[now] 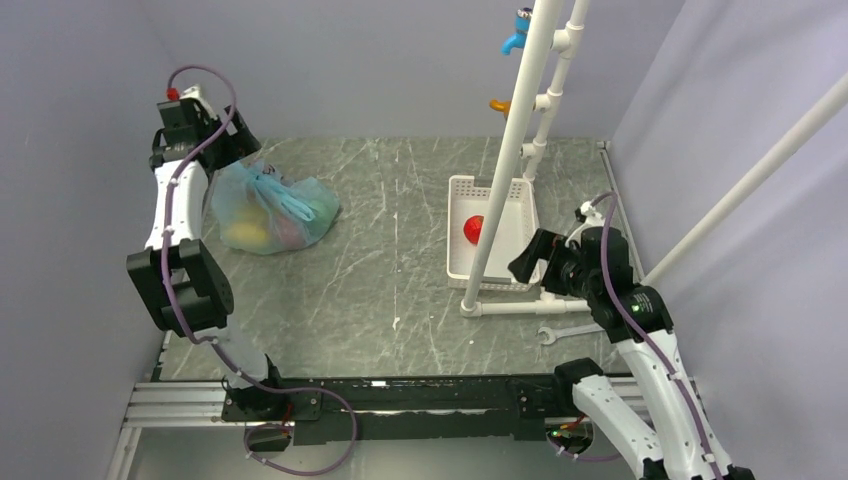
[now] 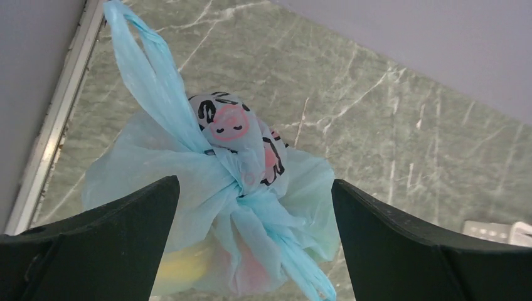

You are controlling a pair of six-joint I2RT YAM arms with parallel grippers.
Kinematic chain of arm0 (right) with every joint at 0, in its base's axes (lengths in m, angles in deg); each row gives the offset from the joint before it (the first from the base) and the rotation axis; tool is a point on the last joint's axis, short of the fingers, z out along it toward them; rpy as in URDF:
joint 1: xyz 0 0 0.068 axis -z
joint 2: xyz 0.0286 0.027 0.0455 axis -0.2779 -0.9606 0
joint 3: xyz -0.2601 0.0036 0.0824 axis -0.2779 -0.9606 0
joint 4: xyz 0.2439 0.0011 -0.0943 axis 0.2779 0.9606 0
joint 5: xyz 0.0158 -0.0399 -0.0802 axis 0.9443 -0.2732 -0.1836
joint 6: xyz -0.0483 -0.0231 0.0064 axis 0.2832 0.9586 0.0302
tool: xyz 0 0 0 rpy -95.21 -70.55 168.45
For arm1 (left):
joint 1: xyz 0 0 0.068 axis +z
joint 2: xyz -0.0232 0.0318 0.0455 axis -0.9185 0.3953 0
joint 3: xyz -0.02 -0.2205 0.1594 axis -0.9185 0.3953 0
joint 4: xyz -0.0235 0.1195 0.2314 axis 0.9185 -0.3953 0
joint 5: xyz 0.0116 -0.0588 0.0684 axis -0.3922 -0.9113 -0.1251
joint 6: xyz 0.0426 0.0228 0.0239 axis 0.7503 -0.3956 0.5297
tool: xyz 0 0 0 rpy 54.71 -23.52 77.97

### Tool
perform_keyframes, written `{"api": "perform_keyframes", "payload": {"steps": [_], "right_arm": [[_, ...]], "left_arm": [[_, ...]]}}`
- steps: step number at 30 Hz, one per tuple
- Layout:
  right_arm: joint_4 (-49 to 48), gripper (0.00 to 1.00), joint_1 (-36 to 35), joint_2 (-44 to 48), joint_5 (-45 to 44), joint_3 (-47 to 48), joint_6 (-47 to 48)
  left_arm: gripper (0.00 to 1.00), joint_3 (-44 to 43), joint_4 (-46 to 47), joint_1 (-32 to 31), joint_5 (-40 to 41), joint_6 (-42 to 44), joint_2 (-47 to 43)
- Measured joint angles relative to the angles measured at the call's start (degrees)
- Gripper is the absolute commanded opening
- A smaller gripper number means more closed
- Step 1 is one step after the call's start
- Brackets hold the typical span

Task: Take the fake fruits out of the plastic bag
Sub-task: Move the plastic bag to the center of the board.

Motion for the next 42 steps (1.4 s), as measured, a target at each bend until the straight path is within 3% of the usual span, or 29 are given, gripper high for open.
{"api": "perform_keyframes", "payload": {"steps": [4,10,18,22,25,26,30,36,42], "right_arm": [[3.23,1.0,-0.02,-0.59,4.44,-0.81,0.22],[2.93,1.0,-0.02,-3.65,5.2,-0.79,0.74],[-2.14,1.0,-0.02,-8.74,6.49,0.28,0.81],[-4.96,1.0,0.0,-11.67,6.49,1.14,1.22],[-7.43,1.0,-0.02,-14.01,6.47,1.53,1.36],[-8.15,1.0,-0.02,-14.73,6.49,1.66,1.36],[-11.37,1.0,-0.02,-17.57,6.51,2.67,1.33],[-16.94,1.0,0.0,-22.08,7.3,3.87,1.16],[-23.3,1.0,-0.63,-28.46,10.95,4.68,1.53]], "left_arm": [[0.99,-1.07,-2.25,-2.64,4.96,3.96,1.07],[0.99,-0.07,-5.38,-0.79,8.44,4.44,2.27],[0.79,-0.9,-7.04,4.74,4.44,0.98,8.57],[0.54,-0.79,-6.71,5.49,0.13,-0.42,10.14],[0.3,-0.22,-6.32,5.25,-3.76,-1.01,10.29],[0.28,-0.07,-6.23,5.2,-4.79,-1.38,10.29],[0.09,2.78,-3.76,4.96,-9.62,-2.51,9.84],[0.03,9.75,-1.38,2.14,-14.95,-4.98,7.08],[0.0,9.14,-0.42,-10.25,-18.49,-5.97,6.51]]}}
